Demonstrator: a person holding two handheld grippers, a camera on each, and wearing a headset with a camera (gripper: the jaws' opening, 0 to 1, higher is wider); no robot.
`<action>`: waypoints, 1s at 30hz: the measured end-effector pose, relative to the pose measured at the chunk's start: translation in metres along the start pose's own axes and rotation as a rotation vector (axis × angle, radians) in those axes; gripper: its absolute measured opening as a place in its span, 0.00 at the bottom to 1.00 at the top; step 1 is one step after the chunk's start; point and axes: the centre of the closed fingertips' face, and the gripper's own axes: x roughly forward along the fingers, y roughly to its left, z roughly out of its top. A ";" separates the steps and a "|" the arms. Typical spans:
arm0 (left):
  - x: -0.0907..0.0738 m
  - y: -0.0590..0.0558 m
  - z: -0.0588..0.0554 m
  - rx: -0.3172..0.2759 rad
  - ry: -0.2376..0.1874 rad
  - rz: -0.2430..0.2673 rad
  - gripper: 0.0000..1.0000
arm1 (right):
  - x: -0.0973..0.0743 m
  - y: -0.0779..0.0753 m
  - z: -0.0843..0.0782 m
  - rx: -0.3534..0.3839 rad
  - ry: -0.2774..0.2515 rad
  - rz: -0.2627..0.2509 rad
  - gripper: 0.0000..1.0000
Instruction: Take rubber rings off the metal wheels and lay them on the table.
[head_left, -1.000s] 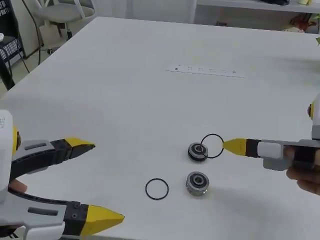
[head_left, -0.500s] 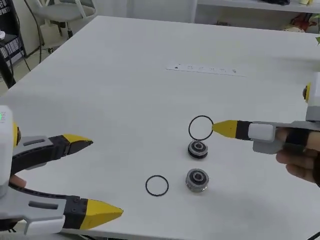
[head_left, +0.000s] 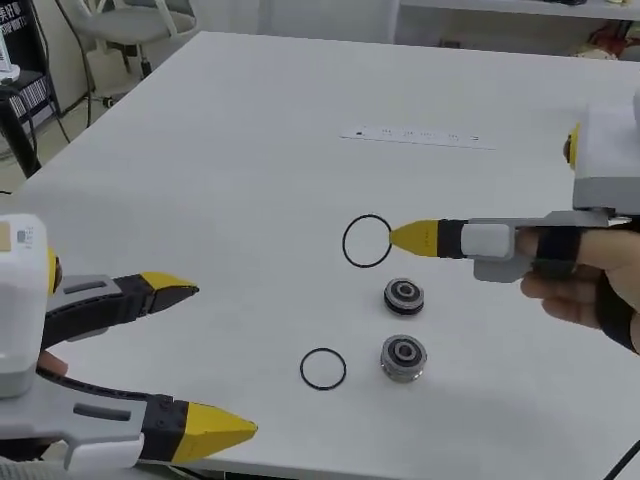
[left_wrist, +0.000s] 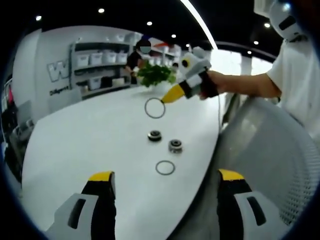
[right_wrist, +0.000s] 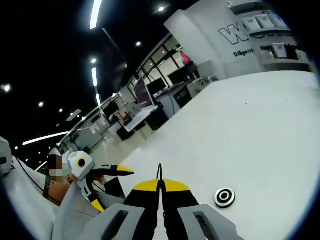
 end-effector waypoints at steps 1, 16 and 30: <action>0.000 0.000 0.000 -0.001 -0.001 0.002 0.85 | 0.002 0.001 0.000 -0.003 0.007 0.003 0.00; 0.000 0.006 -0.005 -0.040 0.001 0.017 0.82 | 0.033 -0.004 -0.063 0.101 0.179 0.043 0.00; -0.002 0.008 -0.005 -0.077 -0.010 0.022 0.81 | 0.043 -0.001 -0.102 0.104 0.302 0.037 0.00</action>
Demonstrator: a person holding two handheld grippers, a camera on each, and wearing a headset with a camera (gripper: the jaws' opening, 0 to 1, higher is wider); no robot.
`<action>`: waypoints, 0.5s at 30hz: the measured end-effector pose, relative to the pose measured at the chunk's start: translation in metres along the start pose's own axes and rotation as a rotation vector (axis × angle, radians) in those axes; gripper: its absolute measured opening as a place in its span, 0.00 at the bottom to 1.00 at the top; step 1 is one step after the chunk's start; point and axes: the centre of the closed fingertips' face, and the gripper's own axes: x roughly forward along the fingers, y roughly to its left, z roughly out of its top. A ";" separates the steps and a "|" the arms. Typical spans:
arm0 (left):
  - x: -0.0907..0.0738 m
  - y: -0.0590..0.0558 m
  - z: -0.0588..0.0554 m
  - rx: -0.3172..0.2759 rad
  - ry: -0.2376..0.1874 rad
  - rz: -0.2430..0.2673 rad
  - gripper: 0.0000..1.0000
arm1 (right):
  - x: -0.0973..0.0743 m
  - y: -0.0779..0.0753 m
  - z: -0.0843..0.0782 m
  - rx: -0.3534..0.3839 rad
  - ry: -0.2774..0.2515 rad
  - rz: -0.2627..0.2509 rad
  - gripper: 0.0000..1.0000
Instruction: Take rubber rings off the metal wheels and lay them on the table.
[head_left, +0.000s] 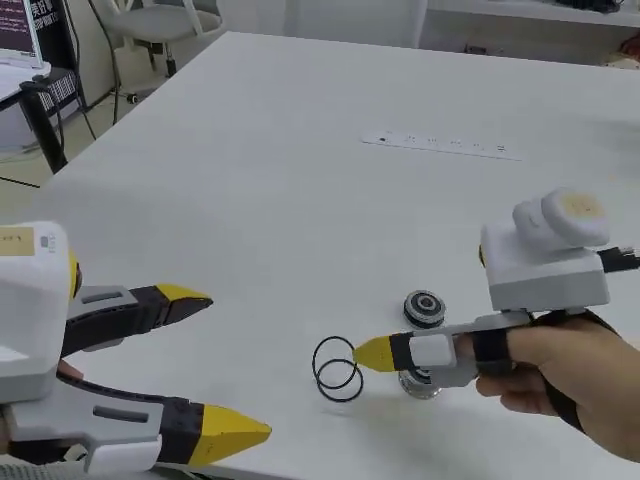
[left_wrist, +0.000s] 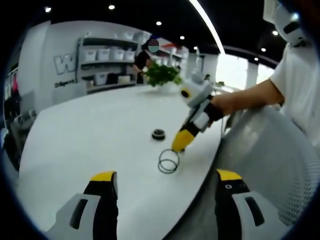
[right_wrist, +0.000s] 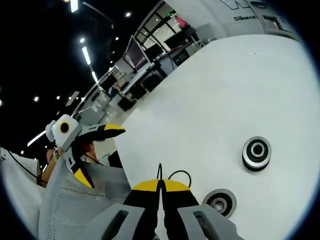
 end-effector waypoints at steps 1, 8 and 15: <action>0.000 0.000 0.000 -0.003 -0.003 0.001 0.81 | 0.001 0.000 -0.001 -0.002 0.005 0.000 0.00; 0.002 -0.005 0.000 0.016 0.009 -0.022 0.83 | 0.009 -0.001 -0.008 -0.017 0.018 -0.020 0.00; 0.002 -0.006 -0.001 0.007 0.012 -0.028 0.83 | 0.017 -0.004 -0.011 -0.068 0.026 -0.029 0.00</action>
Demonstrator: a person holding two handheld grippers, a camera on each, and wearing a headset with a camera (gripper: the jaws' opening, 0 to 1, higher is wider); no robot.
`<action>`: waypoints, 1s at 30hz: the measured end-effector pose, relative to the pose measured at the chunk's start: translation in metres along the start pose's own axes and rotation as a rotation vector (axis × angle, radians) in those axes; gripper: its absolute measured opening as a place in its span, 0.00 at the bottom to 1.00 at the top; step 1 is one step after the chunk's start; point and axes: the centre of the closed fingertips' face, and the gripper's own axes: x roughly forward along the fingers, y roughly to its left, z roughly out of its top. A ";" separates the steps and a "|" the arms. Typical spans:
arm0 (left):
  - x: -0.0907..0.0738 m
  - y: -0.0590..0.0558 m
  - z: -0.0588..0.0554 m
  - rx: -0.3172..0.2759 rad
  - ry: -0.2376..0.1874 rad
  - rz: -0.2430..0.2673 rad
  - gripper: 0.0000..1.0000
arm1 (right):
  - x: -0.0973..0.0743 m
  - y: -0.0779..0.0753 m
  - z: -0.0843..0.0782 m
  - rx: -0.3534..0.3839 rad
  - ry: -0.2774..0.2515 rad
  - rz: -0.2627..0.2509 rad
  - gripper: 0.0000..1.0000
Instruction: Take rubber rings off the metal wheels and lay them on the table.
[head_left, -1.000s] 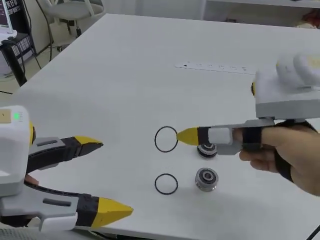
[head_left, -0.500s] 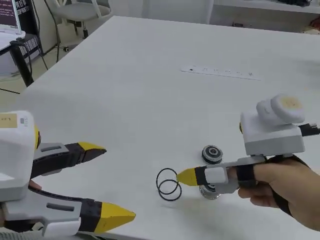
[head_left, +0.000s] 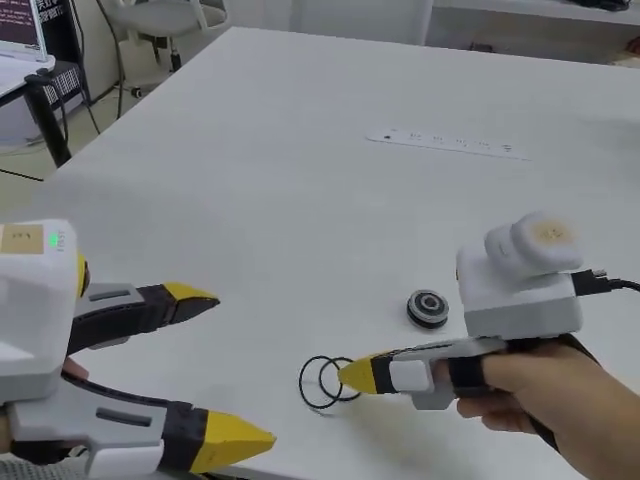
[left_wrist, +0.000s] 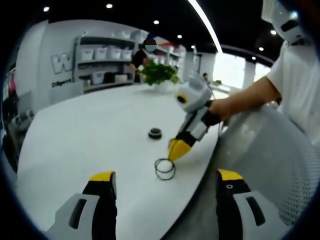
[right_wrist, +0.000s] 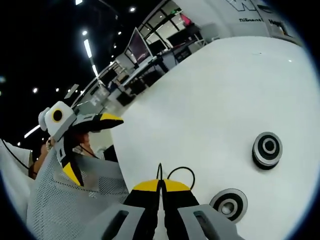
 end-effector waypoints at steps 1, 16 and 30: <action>0.000 0.000 0.000 -0.001 0.000 -0.001 0.83 | 0.001 0.000 0.000 -0.005 -0.002 -0.001 0.00; -0.001 0.000 -0.001 0.007 0.006 0.007 0.83 | 0.006 -0.003 0.003 -0.111 -0.004 -0.046 0.03; -0.002 0.002 -0.002 0.014 0.017 0.023 0.83 | 0.008 -0.005 -0.005 -0.299 0.078 -0.093 0.11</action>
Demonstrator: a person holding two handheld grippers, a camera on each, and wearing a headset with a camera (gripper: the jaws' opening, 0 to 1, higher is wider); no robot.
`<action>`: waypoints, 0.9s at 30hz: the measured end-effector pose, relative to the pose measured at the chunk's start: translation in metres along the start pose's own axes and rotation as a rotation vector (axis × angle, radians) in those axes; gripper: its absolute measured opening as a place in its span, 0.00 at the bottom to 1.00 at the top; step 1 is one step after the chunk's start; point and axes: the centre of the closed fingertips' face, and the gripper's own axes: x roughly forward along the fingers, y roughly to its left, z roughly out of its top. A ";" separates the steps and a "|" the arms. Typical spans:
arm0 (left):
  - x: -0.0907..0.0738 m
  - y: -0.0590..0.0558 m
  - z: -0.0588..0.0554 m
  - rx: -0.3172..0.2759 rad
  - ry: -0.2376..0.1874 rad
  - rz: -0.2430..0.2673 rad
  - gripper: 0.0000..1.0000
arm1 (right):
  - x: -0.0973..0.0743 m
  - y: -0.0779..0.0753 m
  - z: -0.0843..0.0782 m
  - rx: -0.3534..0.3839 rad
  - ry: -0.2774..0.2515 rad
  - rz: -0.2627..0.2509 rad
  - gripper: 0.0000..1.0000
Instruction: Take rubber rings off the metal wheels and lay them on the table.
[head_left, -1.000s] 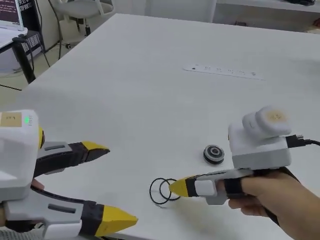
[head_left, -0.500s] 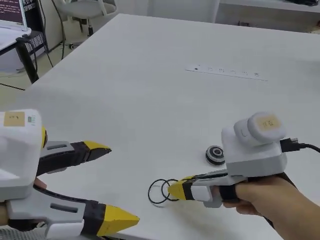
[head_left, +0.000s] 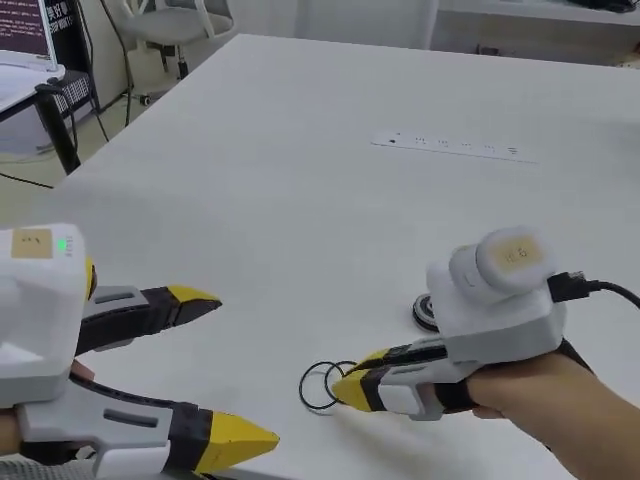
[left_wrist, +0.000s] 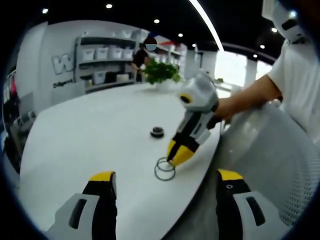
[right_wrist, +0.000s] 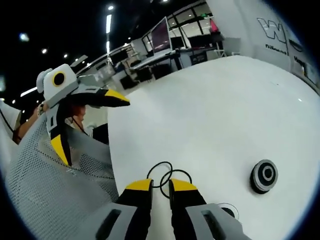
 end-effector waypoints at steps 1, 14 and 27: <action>0.000 0.000 0.000 0.001 0.003 0.000 0.83 | 0.000 -0.001 -0.001 -0.018 0.007 -0.005 0.12; 0.000 0.002 -0.003 0.014 0.026 0.015 0.82 | -0.013 -0.007 0.013 -0.076 -0.020 -0.030 0.17; 0.000 0.002 -0.004 0.030 0.040 0.020 0.82 | -0.054 -0.010 0.077 -0.031 -0.249 -0.055 0.23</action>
